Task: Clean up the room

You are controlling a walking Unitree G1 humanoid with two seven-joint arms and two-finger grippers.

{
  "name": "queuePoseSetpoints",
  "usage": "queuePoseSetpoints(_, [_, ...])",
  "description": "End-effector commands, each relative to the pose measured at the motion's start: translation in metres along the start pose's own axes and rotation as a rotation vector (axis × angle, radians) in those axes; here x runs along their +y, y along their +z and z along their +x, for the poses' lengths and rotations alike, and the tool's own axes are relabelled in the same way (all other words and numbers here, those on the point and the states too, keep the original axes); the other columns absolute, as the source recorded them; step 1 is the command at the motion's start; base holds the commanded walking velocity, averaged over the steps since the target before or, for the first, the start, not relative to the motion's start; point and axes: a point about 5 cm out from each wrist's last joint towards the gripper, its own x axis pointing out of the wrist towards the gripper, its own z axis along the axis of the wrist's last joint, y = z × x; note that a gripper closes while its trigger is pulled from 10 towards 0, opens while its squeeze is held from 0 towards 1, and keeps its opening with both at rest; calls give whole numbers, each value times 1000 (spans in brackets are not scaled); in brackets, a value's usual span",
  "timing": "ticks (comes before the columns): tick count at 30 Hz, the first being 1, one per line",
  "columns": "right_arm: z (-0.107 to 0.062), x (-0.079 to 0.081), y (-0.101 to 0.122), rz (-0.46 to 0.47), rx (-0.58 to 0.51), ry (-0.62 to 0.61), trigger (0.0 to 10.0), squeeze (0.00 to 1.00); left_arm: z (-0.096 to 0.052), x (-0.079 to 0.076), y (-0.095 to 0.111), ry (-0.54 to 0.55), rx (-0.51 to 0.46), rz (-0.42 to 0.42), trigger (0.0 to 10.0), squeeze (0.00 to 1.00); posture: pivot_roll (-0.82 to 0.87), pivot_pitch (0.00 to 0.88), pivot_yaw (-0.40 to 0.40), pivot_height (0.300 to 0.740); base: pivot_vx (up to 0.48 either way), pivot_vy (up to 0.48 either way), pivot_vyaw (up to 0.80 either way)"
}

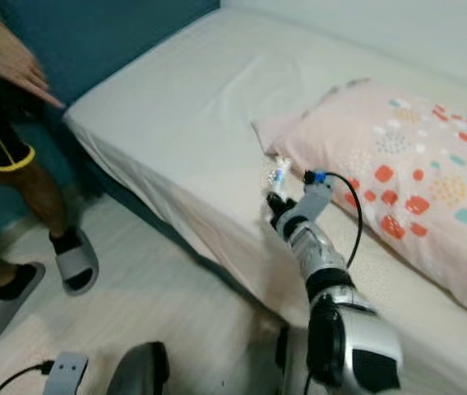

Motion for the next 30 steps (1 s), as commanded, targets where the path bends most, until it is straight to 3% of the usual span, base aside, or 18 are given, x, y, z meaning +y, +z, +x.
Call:
queuePoseSetpoints(1, [-9, -6, -11, 13, 23, 17, 0, 0, -3, -1, -15, 33, 53, -56, 10000, 0, 112, 88, -62, 560, 0, 0, 0])
queuePoseSetpoints(4, [-25, -18, -30, 30, 64, 12, 0, 0, 7, 20, 33, 83, -48, -105, 10000, 0, 102, 64, -74, 574, 0, 0, 0])
queuePoseSetpoints(8, [-30, -22, -36, 36, 72, 1, 0, 0, 10, 19, 42, 95, -60, -107, 10000, 0, 96, 44, -83, 589, -120, 0, 0])
queuePoseSetpoints(11, [-31, -22, -37, 34, 73, 0, 0, 0, 11, 17, 44, 97, -62, -98, 10000, 0, 95, 41, -85, 593, -480, 0, 0])
queuePoseSetpoints(17, [-30, -15, -37, 13, 74, 45, 0, 0, 11, 8, 40, 82, -51, -70, 10000, 0, 85, 38, -78, 617, 0, 0, 0])
queuePoseSetpoints(30, [-39, -15, -61, -5, 139, 42, 0, 0, 5, 10, 9, 108, 76, -31, 10000, 0, 79, 37, -64, 655, 0, 0, 0])
